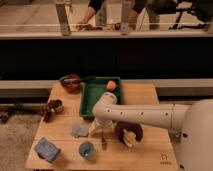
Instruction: Place fork in plastic cup
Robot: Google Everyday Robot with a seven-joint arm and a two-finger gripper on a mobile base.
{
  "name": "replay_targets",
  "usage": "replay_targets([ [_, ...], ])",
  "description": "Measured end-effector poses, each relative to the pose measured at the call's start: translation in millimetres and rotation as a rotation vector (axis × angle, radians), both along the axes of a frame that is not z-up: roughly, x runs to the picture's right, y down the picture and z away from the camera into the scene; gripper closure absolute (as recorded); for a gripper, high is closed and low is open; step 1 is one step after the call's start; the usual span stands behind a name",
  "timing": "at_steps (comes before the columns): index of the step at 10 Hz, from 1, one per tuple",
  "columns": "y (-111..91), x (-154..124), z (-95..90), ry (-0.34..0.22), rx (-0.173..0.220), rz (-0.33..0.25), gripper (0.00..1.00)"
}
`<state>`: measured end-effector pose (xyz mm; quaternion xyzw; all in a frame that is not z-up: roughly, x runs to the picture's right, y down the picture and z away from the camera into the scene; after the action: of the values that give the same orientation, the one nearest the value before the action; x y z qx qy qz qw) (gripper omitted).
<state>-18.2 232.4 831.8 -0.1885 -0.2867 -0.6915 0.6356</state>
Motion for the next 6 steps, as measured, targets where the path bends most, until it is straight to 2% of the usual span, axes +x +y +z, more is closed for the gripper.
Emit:
replay_targets([
  [3,3.2,0.3,2.3,-0.007,-0.006,-0.007,0.26],
  [6,6.4,1.4,5.8,0.010,-0.011,-0.021,0.27],
])
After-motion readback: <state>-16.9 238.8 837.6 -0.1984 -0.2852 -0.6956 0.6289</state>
